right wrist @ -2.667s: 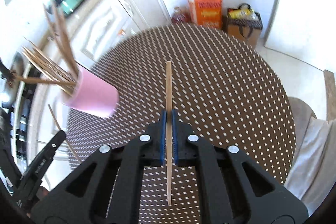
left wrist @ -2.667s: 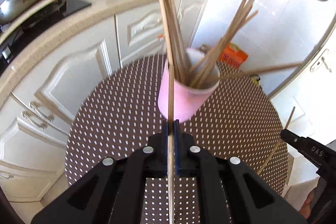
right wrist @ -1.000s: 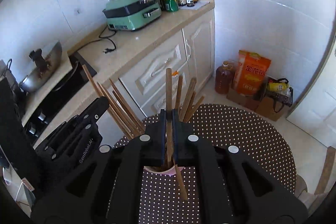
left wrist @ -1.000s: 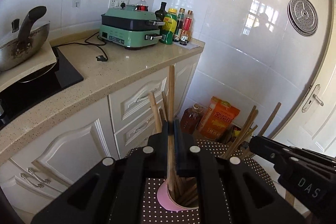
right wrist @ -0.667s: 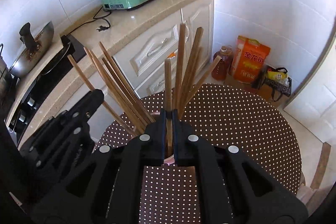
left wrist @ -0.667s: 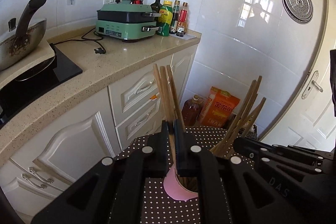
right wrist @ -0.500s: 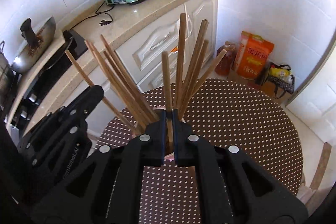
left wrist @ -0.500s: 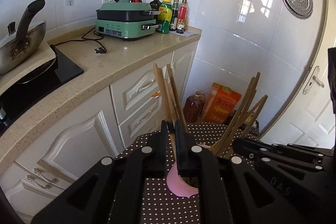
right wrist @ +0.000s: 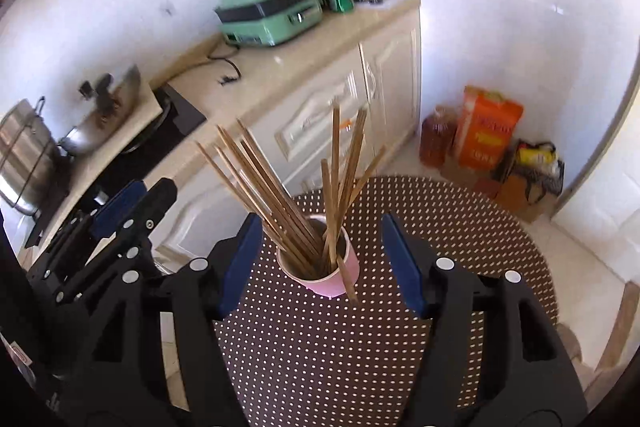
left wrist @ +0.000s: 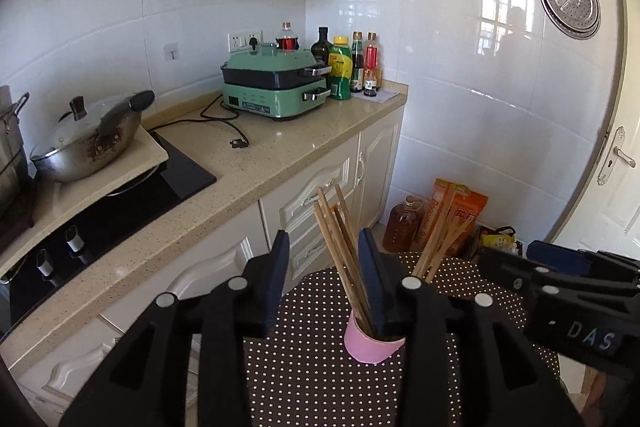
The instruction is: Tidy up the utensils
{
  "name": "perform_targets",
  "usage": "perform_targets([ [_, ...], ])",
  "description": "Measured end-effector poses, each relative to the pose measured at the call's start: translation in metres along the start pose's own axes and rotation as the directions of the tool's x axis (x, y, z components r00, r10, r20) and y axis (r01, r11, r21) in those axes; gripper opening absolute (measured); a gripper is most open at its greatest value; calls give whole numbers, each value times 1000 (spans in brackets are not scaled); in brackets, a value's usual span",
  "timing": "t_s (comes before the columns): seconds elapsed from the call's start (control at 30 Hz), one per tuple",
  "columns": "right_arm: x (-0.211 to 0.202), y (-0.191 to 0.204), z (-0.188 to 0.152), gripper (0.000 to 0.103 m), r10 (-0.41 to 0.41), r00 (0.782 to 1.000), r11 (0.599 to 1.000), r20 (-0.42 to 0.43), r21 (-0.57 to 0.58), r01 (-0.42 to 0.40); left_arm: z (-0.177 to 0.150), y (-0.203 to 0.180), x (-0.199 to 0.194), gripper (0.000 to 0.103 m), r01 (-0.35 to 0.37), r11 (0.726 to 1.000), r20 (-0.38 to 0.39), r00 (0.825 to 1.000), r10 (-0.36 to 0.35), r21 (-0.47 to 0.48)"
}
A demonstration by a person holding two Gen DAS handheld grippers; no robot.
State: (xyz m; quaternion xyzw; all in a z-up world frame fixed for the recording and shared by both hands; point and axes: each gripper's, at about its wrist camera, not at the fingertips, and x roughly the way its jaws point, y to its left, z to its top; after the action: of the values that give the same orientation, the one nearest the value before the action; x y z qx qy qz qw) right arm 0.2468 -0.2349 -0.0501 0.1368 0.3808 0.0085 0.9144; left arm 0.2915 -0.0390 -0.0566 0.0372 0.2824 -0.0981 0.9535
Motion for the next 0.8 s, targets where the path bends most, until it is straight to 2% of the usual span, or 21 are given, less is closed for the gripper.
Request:
perform_targets([
  [0.2,-63,-13,2,63,40,997,999,71,-26,-38,13,-21,-71,43,-67,998,69,995,66,0],
  [0.4,-126,-26,-12,70,55,991,997,126,-67,-47,11,-44,-133,44,-93,996,96,991,93,-7],
  [0.6,-170,-36,-36,76,56,988,995,145,-94,-43,-5,-65,-174,45,-96,995,101,990,95,1],
  [0.8,-188,-40,-57,80,90,986,989,143,-133,-71,-28,-82,-198,47,-99,995,81,992,98,6],
])
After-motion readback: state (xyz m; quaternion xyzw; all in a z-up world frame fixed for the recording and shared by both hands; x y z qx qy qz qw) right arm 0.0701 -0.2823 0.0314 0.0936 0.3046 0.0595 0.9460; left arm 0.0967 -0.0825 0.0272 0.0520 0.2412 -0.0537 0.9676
